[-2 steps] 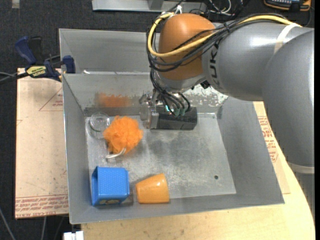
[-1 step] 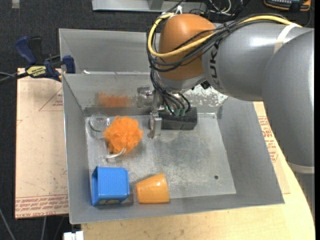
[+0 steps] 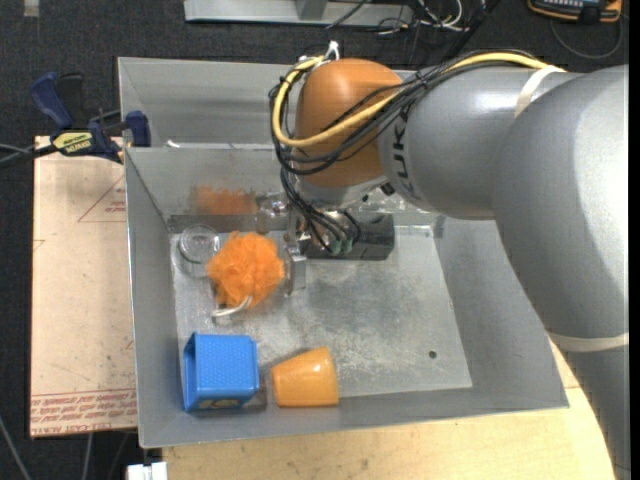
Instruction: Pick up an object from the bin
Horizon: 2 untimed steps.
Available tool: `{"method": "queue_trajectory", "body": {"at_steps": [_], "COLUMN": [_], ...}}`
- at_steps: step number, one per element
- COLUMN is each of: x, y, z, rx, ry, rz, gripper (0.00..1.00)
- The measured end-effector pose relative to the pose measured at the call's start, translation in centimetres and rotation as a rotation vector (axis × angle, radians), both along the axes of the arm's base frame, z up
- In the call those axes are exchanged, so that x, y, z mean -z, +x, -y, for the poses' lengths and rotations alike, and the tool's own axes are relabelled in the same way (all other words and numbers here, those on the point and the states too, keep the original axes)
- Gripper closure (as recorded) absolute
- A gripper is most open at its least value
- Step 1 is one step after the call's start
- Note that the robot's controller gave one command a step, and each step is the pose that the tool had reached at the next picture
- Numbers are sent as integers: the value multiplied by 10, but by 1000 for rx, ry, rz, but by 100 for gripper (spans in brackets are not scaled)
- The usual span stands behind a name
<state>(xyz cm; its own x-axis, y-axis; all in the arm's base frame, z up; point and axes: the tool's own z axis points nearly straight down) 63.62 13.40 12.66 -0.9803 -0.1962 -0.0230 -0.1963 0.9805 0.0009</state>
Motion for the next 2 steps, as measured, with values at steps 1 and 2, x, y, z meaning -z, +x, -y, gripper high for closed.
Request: {"method": "queue_trajectory", "body": {"at_steps": [1,2], "x": [33,55], "y": [-4,-13], "z": [-19,-39], "rx": [-186,-79], "ry": [-3,1], "rz": [-8,5], "gripper": [0,100]}}
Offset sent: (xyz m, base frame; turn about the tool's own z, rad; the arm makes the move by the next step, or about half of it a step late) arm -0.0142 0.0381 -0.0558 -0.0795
